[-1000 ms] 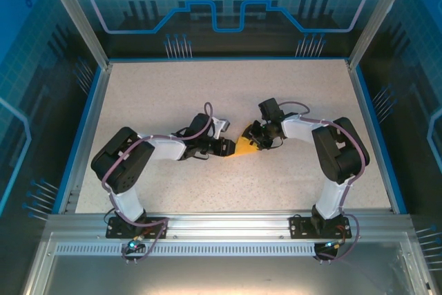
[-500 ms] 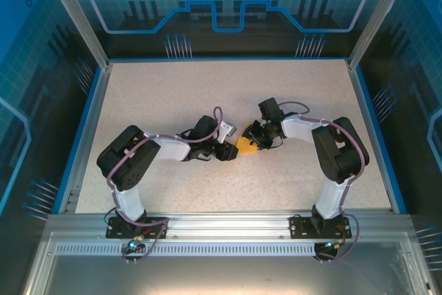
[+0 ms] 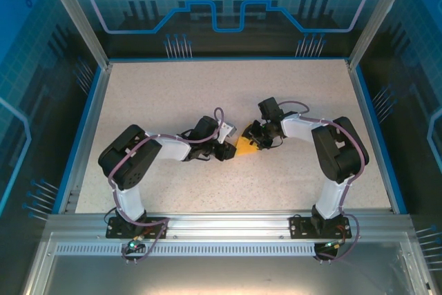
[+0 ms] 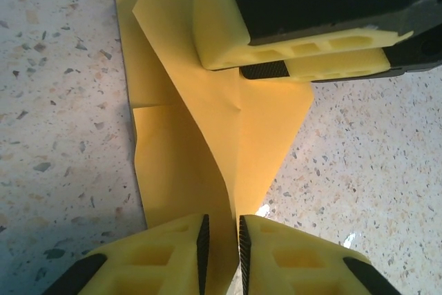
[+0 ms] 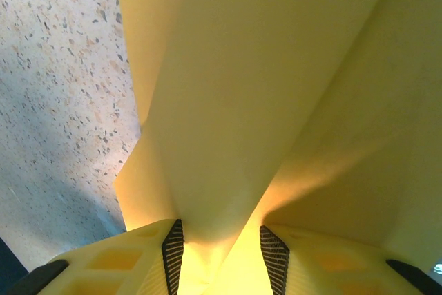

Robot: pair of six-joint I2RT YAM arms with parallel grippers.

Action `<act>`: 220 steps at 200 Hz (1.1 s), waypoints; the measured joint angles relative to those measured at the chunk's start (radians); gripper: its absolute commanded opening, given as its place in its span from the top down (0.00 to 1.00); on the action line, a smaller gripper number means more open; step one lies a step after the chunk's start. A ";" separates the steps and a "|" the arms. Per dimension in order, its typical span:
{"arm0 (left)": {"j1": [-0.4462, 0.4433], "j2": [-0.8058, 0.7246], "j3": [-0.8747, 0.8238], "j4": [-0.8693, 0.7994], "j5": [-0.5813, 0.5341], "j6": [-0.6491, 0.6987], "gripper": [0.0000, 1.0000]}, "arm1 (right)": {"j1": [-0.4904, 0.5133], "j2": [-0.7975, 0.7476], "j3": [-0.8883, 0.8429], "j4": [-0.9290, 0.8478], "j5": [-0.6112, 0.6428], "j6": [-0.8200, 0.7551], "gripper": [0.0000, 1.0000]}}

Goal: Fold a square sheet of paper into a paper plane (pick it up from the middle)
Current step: Fourth fold the wing at the center of the table.

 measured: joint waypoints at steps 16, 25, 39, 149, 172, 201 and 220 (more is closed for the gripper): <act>0.000 0.003 0.001 0.000 0.000 0.000 0.83 | 0.000 0.000 0.002 -0.004 0.000 -0.006 0.58; 0.000 0.005 0.002 0.001 0.000 0.000 0.84 | 0.000 0.000 0.006 -0.008 0.000 -0.012 0.58; 0.000 0.005 0.003 0.003 0.000 0.000 0.86 | 0.000 0.000 0.007 -0.014 0.000 -0.021 0.58; 0.000 0.066 0.095 -0.034 0.043 -0.160 0.96 | -0.010 -0.110 -0.042 -0.027 0.026 -0.167 0.54; 0.000 0.067 0.101 -0.045 0.059 -0.213 0.96 | -0.010 -0.150 -0.051 -0.026 0.027 -0.184 0.53; 0.000 0.074 0.123 -0.068 0.074 -0.278 0.96 | -0.010 -0.161 -0.061 -0.032 0.028 -0.184 0.54; 0.000 0.084 0.137 -0.072 0.084 -0.331 0.96 | -0.010 -0.160 -0.072 -0.037 0.031 -0.184 0.54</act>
